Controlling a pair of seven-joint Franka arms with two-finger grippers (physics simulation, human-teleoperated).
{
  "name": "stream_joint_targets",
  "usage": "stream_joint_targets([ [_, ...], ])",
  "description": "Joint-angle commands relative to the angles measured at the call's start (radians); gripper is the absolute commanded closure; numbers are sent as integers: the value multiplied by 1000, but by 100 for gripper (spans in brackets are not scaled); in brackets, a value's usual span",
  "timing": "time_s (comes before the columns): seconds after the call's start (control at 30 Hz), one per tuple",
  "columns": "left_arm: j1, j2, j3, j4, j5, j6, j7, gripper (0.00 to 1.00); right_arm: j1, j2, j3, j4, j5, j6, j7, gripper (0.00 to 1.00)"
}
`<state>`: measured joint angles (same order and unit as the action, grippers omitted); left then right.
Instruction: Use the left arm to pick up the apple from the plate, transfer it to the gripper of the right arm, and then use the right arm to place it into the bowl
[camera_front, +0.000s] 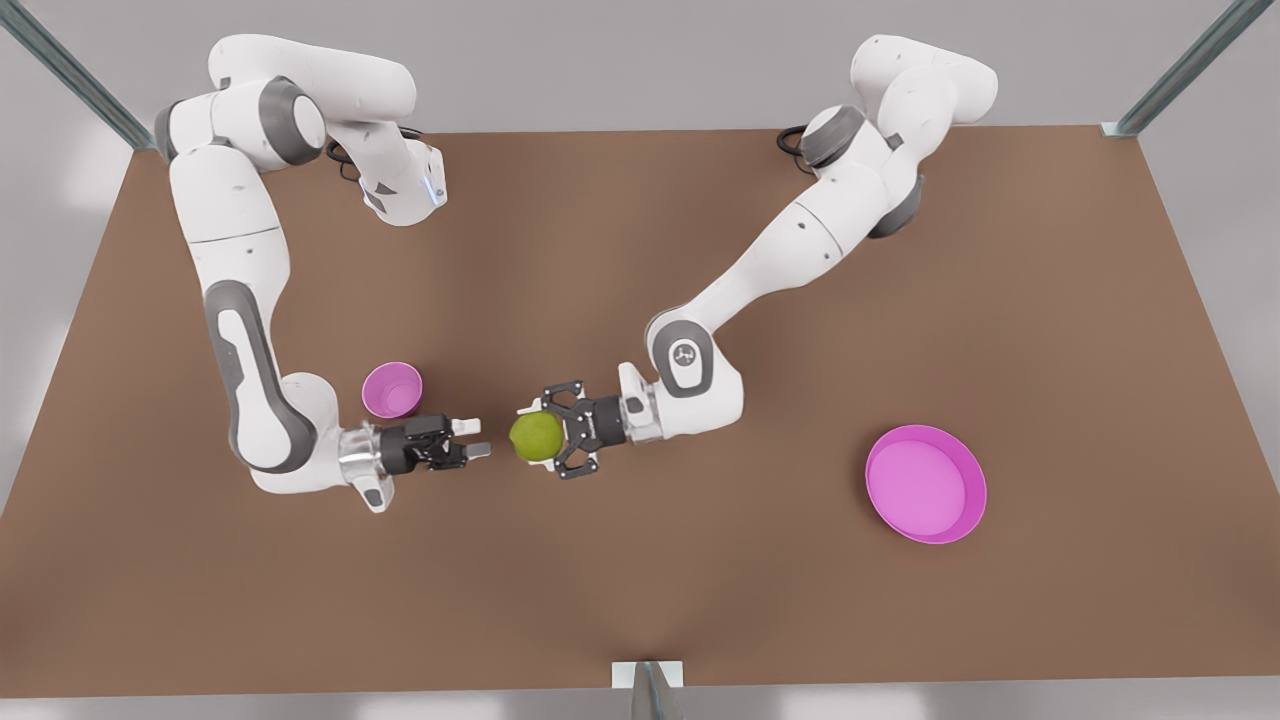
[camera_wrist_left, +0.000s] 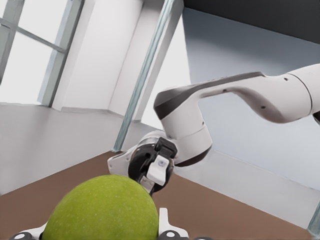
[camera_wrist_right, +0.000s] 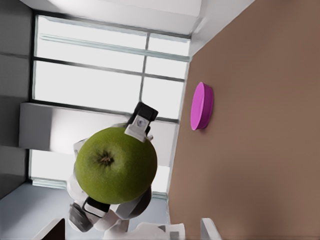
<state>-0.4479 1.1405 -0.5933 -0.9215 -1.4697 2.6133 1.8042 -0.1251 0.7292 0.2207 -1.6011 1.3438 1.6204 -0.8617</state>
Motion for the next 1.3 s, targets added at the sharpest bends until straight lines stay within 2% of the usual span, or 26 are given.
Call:
stream_joint_targets([
  [0.0, -6, 7, 0, 10, 2, 7, 182, 23, 5, -1, 0, 6, -22, 0, 305, 0],
  [0.23, -8, 10, 1, 10, 2, 8, 182, 23, 41, 1, 2, 18, -14, 4, 306, 0],
  [0.3, -8, 13, 1, 10, 2, 8, 182, 23, 39, -2, 26, 21, -11, 10, 309, 0],
  [0.73, -14, 16, 1, 10, 2, 10, 182, 23, 78, 38, 36, 79, 58, 179, 296, 0],
  [1.27, -14, 16, 6, 10, 2, 10, 184, 23, 76, 15, 62, 59, 49, 128, 311, 0],
])
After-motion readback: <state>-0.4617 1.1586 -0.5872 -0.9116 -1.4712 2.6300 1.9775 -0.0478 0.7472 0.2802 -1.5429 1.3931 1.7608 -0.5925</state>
